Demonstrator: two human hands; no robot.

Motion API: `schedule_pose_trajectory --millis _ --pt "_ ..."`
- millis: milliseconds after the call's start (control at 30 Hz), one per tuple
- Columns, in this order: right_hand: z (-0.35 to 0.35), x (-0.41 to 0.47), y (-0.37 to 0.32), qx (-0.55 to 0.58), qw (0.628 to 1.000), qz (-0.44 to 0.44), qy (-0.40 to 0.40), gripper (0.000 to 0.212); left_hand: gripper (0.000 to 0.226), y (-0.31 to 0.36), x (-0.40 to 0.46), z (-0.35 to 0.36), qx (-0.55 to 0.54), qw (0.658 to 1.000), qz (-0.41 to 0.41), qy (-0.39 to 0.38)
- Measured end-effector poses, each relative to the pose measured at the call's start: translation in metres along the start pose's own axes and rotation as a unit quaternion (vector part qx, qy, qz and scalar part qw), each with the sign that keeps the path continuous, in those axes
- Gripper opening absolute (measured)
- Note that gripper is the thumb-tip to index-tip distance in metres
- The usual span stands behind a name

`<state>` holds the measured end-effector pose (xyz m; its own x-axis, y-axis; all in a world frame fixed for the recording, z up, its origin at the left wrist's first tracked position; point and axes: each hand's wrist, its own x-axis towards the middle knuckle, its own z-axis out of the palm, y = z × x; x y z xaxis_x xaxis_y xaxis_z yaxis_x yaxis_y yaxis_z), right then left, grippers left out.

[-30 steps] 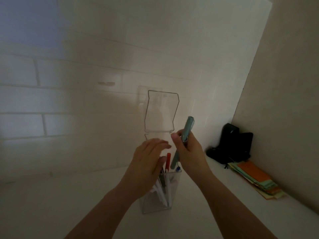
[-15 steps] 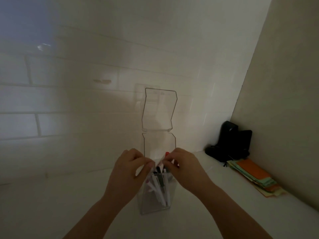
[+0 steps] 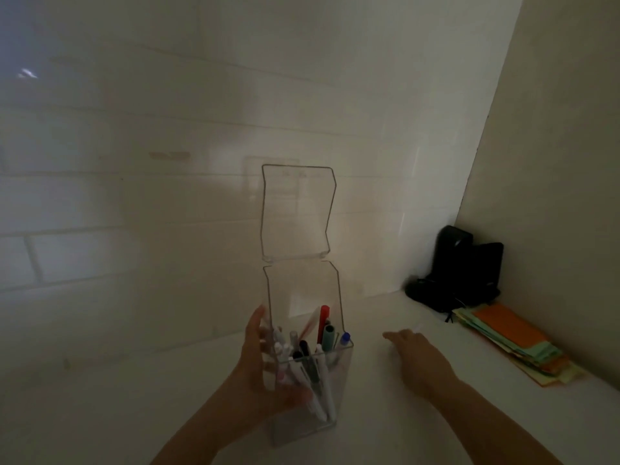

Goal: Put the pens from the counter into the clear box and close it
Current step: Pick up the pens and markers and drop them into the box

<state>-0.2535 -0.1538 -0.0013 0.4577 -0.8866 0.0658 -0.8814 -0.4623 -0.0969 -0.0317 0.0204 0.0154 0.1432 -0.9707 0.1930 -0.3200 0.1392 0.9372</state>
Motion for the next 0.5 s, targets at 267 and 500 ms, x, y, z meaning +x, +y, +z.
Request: schedule_pose_trajectory --millis 267,500 --pt "-0.021 0.011 -0.018 -0.182 0.975 -0.129 0.023 0.033 0.109 -0.004 -0.008 0.009 0.035 0.999 -0.017 0.03" --pt "-0.158 -0.078 -0.056 0.502 0.76 -0.127 0.392 0.036 0.127 0.0 -0.01 0.016 0.002 0.999 0.028 0.023"
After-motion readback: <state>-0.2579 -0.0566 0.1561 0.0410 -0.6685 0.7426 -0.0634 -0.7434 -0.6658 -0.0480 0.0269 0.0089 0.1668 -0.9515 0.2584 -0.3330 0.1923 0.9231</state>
